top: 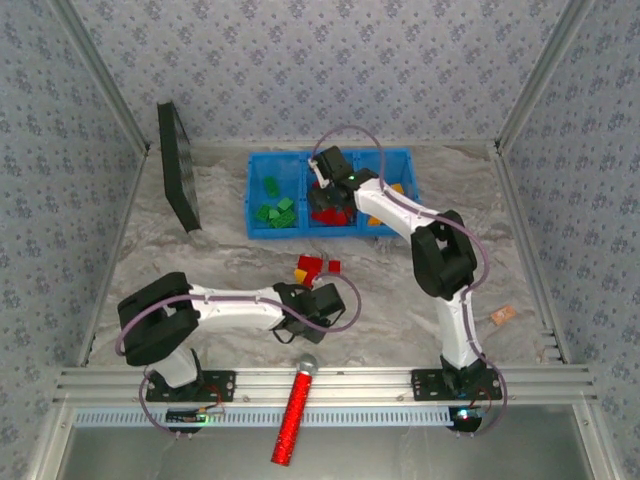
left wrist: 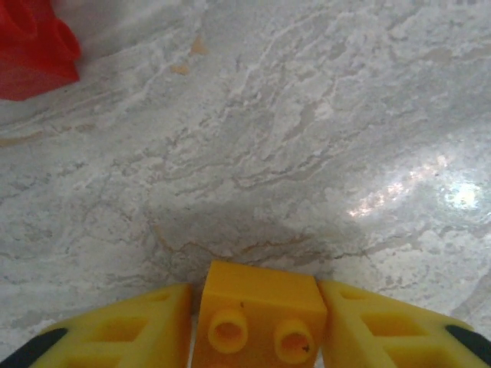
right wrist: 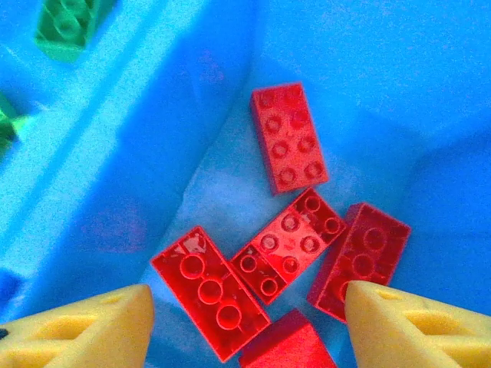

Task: Sort the legos into containers by color
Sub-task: Pick up the lego from the middle-left of the table, then place the lego in the container.

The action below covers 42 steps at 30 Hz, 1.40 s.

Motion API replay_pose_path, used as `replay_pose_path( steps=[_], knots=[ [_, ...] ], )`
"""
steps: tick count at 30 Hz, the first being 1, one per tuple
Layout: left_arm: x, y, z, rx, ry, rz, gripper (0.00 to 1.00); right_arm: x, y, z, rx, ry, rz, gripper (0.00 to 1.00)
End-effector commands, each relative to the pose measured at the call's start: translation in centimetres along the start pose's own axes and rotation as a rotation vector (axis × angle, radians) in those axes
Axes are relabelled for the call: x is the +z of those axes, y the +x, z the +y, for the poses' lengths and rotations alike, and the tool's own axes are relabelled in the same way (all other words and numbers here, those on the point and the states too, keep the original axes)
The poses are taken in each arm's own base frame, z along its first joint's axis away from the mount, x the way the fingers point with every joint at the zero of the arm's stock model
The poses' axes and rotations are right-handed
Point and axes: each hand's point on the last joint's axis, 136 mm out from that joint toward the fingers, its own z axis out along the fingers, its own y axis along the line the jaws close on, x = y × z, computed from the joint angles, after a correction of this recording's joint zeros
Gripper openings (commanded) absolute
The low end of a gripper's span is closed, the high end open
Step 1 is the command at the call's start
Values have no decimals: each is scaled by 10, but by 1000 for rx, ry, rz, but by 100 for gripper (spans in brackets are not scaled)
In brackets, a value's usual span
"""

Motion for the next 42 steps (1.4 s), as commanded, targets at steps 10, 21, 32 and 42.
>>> replay_pose_path(
  steps=[10,21,32,42],
  knots=[
    [-21,-45,-42,86,90,-46,34,-80,0,-61,197,61,-88,76],
    [-88,-209,-59,168,90,-424,33,-152,66,-121,423,142,-148,80],
    [-77,-318,-40,66,75,-540,33,-197,173,-149,634,179,-53,85],
    [-37,-367,-37,-34,112,-556,33,-219,242,-135,724,174,39,91]
  ],
)
